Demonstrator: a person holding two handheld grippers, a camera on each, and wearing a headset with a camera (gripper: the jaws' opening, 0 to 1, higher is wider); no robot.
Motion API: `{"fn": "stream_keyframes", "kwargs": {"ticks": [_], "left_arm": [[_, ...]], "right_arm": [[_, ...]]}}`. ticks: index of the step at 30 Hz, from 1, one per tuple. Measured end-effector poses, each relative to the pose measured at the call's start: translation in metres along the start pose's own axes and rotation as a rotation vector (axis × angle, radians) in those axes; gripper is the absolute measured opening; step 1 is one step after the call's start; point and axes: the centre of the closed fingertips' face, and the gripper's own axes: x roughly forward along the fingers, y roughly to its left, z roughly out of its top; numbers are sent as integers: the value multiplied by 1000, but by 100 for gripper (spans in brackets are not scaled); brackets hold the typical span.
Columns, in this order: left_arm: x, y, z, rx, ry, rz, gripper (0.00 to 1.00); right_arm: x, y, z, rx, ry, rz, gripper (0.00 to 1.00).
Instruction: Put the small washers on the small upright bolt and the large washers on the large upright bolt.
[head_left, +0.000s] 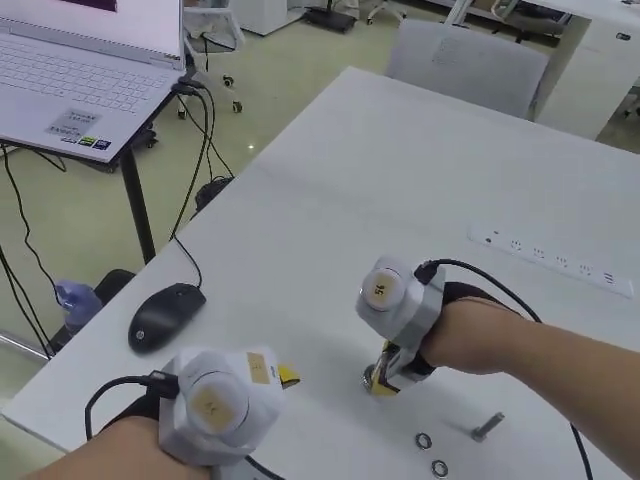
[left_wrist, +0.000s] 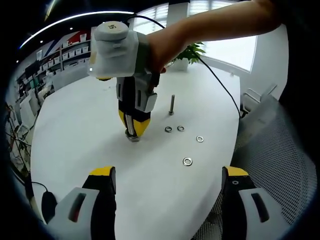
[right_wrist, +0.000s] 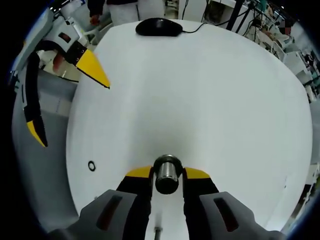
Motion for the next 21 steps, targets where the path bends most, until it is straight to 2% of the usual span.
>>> {"fn": "stream_keyframes", "kwargs": {"ticks": [4, 10, 21], "left_arm": [[-1, 1, 0, 1, 1, 3, 87], [-1, 0, 2, 5, -1, 0, 87], [-2, -3, 3, 12, -4, -4, 87]], "right_arm": [[0, 0, 1, 0, -3, 0, 25], [-1, -1, 2, -2, -22, -4, 37], [-17, 2, 2, -26, -49, -3, 36]]}}
